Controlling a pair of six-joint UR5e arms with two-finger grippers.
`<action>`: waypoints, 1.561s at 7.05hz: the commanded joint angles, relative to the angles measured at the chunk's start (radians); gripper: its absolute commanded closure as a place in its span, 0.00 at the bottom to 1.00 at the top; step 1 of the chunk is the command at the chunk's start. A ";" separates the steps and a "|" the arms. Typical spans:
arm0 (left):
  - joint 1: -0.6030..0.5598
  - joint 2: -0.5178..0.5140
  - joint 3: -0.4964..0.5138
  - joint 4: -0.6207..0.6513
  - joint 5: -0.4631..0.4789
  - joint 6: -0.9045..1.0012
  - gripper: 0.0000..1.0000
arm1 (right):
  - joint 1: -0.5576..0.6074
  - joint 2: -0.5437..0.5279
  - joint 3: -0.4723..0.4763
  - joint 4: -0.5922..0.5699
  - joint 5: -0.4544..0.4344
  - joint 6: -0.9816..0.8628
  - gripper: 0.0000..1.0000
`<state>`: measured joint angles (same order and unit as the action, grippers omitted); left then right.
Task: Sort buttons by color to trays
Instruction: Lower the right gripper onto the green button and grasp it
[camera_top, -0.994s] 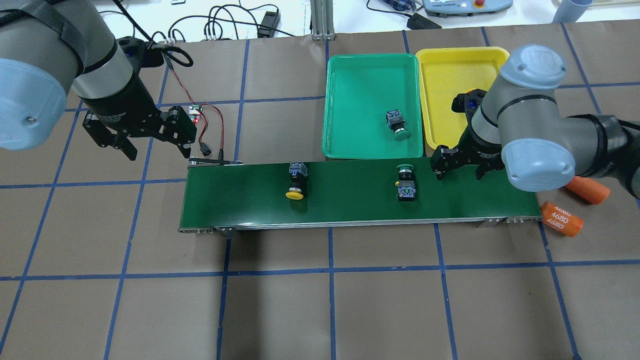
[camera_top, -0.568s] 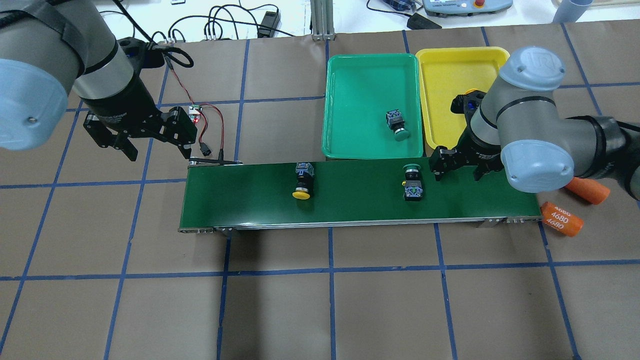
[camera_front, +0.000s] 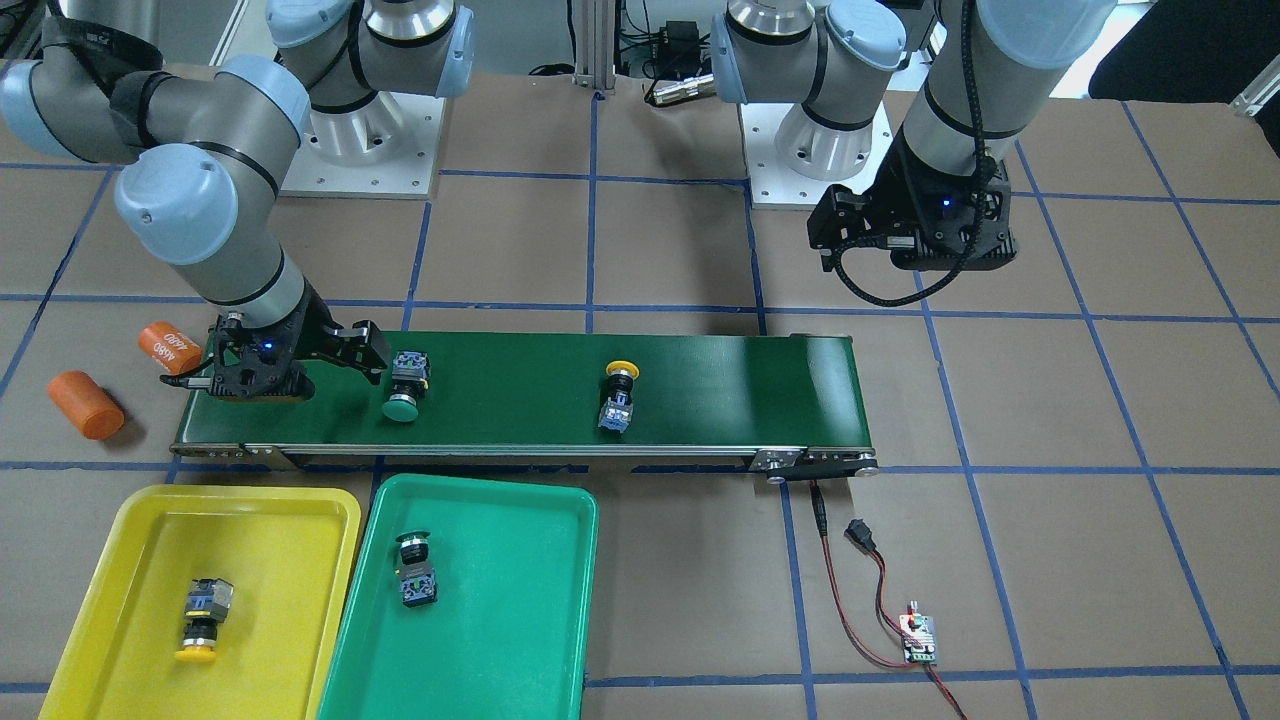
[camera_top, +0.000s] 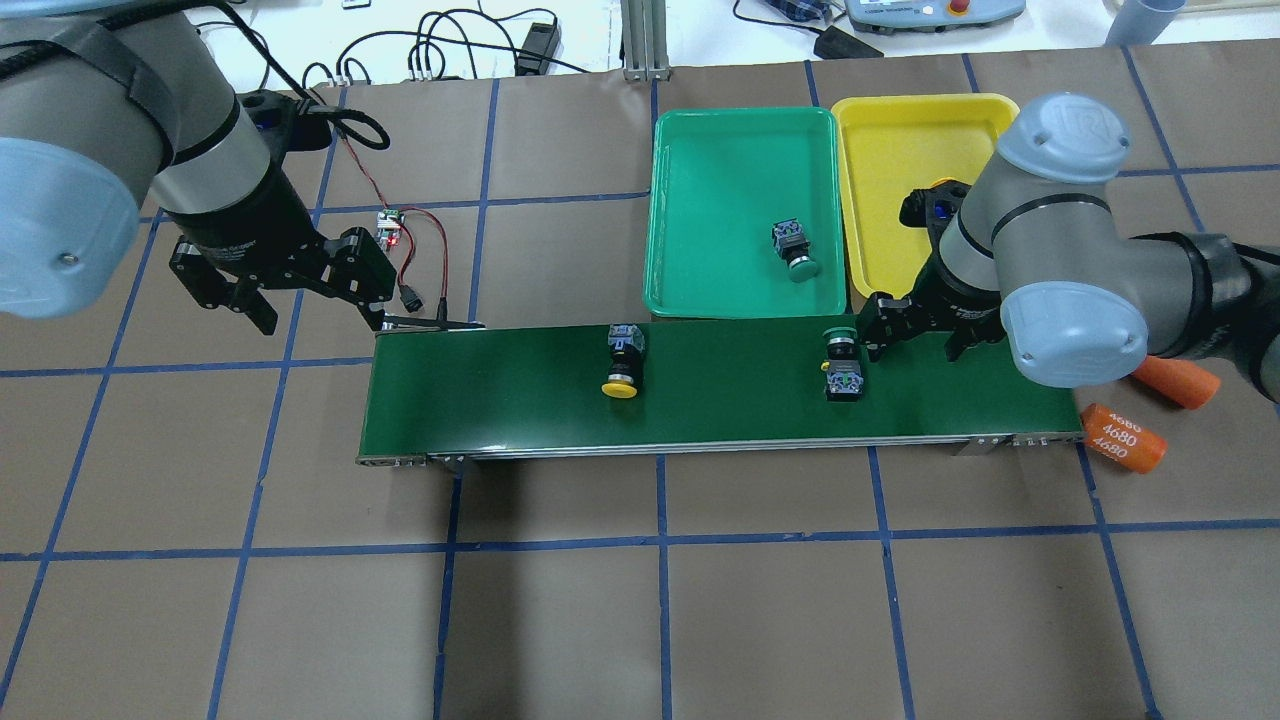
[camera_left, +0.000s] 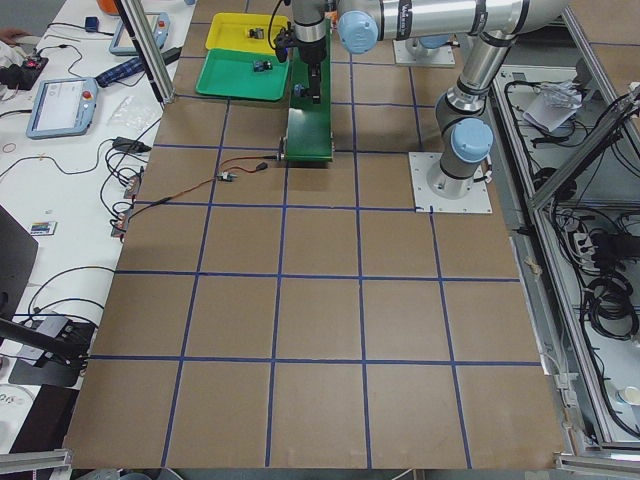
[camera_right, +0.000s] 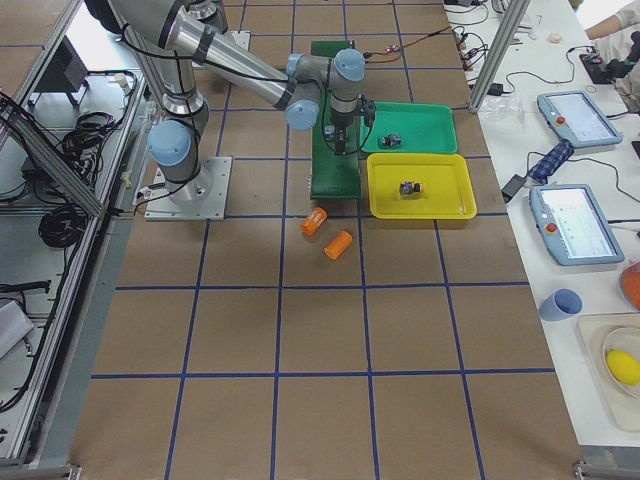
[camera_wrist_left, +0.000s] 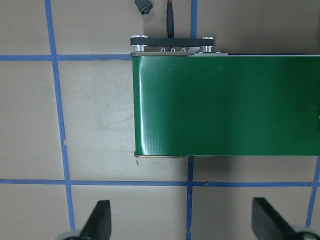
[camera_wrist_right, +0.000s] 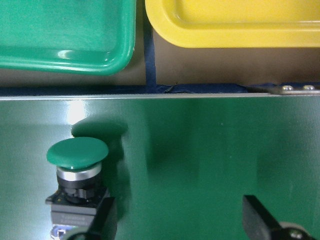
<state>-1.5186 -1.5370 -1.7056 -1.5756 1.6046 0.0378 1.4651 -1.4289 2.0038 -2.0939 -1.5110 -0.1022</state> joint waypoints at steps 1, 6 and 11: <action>0.000 0.001 -0.002 0.000 0.000 0.001 0.00 | 0.001 0.001 0.000 0.000 0.000 -0.002 0.11; 0.000 0.000 -0.002 0.000 0.002 0.002 0.00 | 0.001 0.005 0.000 0.000 0.000 -0.007 0.11; -0.002 0.011 -0.025 0.012 0.015 0.002 0.00 | 0.001 0.007 0.000 -0.002 -0.002 -0.010 0.11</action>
<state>-1.5201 -1.5259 -1.7290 -1.5708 1.6185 0.0403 1.4665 -1.4221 2.0034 -2.0942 -1.5120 -0.1108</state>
